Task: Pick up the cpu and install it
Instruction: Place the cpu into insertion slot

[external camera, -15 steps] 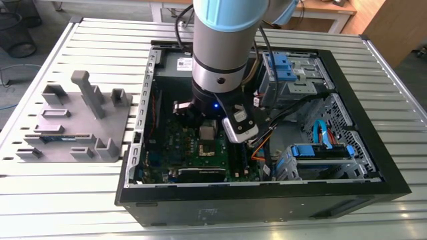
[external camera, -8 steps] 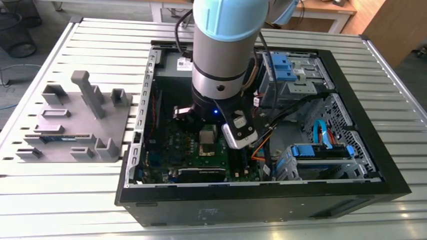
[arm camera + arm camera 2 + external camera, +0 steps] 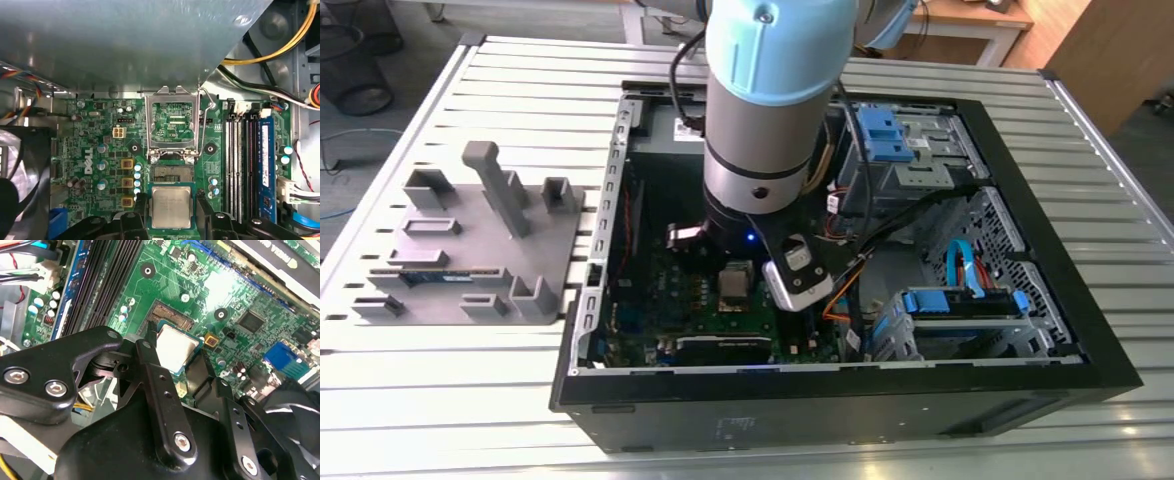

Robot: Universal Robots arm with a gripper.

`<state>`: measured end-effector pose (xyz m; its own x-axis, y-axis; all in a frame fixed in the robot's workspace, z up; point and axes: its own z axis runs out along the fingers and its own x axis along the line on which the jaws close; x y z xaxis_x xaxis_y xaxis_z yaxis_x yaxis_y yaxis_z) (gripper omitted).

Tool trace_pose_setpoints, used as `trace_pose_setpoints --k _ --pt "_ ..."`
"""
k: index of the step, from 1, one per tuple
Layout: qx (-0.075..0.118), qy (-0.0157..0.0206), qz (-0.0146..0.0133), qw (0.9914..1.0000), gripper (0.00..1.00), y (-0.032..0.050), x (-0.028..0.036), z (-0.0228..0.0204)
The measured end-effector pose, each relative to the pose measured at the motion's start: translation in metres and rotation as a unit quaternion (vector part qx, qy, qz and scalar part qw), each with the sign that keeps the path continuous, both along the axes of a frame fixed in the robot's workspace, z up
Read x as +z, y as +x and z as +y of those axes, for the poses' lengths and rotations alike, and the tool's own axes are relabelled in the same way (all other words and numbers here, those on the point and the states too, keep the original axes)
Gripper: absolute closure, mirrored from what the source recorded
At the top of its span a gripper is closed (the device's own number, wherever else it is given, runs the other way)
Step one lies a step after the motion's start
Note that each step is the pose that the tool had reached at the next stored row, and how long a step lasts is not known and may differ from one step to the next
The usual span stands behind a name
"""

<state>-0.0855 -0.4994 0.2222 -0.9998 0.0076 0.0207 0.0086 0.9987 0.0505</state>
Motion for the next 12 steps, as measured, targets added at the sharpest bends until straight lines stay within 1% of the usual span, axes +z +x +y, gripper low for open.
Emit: trace_pose_setpoints --k 4,6,12 --pt "0.000 -0.0001 0.0000 1.00000 0.53 0.0001 -0.0064 0.0000" --pt "0.000 -0.0008 0.0001 1.00000 0.53 0.0001 -0.0066 -0.0001" --pt "0.000 -0.0007 0.0000 1.00000 0.53 0.0000 -0.0078 -0.0004"
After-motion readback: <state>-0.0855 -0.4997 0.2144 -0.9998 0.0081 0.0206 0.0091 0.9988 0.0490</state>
